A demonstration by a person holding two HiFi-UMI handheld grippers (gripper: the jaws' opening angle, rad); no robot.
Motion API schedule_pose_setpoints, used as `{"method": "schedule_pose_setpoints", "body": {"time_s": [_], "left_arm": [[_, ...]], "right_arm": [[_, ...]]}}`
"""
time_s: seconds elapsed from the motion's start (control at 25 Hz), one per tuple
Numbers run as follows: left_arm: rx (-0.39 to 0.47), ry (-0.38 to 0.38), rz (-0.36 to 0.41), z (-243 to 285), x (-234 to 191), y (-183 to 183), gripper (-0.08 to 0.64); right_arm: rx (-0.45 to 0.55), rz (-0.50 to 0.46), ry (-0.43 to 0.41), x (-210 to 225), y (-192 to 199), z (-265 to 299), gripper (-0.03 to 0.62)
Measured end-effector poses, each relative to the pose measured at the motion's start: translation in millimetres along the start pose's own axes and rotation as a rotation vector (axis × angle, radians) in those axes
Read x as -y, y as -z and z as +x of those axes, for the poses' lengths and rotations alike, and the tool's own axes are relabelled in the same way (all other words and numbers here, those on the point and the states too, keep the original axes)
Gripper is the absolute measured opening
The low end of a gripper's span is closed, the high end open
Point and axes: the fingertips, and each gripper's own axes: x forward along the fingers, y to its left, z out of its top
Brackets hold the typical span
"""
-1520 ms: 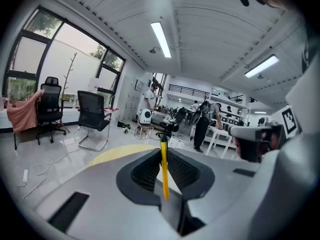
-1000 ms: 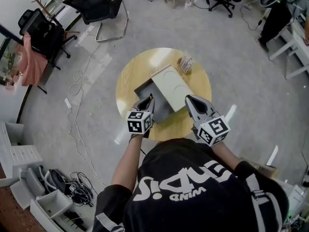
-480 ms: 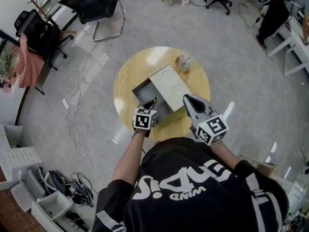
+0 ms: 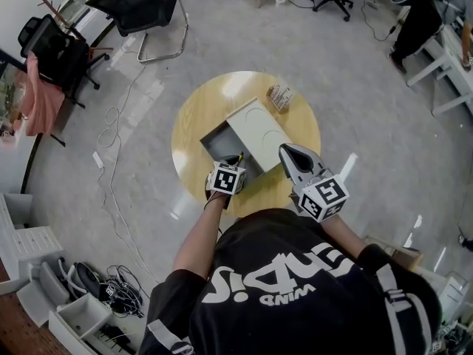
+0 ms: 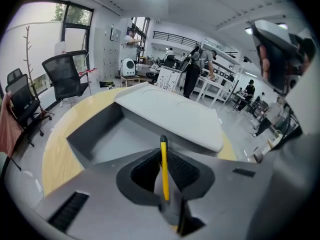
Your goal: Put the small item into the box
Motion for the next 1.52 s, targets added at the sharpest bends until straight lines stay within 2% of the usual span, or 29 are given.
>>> {"method": "schedule_pose_setpoints", "body": {"time_s": [0.44,0.64,1.12,1.52], "left_arm": [[-0.139,-0.002,0.084,23,3,13,0.055],[-0.222,-0.018,0.172,28,7,21,0.055],[-0.289,-0.025,0.226,32,7,25,0.057],[-0.312,-0.006,0.222,35,12,29,0.077]], "right_arm": [[-0.010,0.008,0.001,5,4,7,0.005],[-0.008,0.013,0.007,7,3,8,0.005],[-0.012,0.018,0.032,11,4,3,0.004],[-0.008,0.020,0.060,14,9,-9,0.005]]}}
